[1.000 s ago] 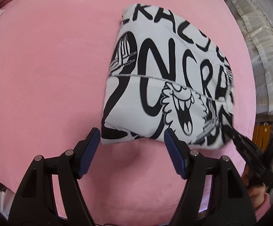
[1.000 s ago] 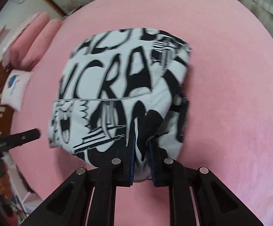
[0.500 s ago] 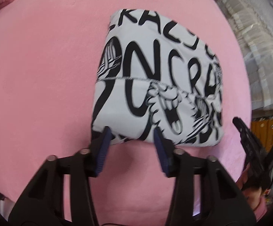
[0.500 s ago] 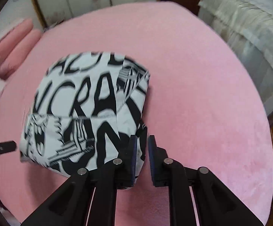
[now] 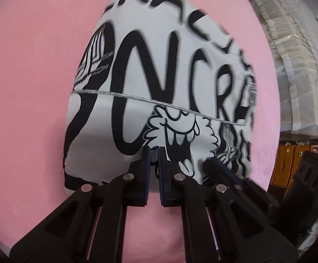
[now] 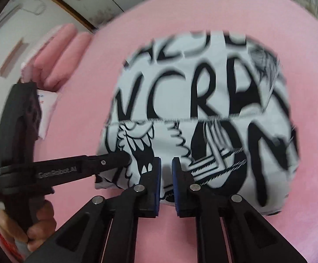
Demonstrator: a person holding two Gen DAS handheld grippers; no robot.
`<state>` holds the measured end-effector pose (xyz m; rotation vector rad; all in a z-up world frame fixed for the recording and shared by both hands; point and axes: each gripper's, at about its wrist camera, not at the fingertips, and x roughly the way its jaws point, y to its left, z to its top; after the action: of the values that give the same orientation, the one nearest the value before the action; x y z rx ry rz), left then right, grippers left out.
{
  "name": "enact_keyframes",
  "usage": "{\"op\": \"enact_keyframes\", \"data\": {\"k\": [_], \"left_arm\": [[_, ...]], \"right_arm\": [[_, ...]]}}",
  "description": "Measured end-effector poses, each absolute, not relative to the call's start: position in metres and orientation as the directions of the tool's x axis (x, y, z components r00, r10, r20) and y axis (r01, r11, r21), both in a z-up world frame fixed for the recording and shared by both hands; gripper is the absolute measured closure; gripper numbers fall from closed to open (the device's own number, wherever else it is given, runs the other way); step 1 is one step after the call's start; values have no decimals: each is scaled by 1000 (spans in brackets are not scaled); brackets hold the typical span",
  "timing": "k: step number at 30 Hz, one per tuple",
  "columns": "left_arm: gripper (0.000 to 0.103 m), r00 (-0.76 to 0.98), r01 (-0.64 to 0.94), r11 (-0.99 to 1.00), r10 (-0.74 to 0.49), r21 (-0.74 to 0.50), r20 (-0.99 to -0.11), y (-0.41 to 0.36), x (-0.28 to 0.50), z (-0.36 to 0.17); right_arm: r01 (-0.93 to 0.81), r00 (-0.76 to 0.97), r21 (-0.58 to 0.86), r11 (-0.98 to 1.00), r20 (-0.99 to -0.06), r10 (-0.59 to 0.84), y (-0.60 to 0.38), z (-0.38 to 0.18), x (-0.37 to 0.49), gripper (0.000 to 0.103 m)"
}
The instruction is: Fold large clothes
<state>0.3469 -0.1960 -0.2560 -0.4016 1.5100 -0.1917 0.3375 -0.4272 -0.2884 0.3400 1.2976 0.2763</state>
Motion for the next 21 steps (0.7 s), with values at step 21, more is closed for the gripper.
{"op": "enact_keyframes", "data": {"k": [21], "left_arm": [[102,273,-203,929,-250,-310,-929,-95,332,-217]], "right_arm": [[-30,418,32,999,-908,42,-445,-255,265,103]]}}
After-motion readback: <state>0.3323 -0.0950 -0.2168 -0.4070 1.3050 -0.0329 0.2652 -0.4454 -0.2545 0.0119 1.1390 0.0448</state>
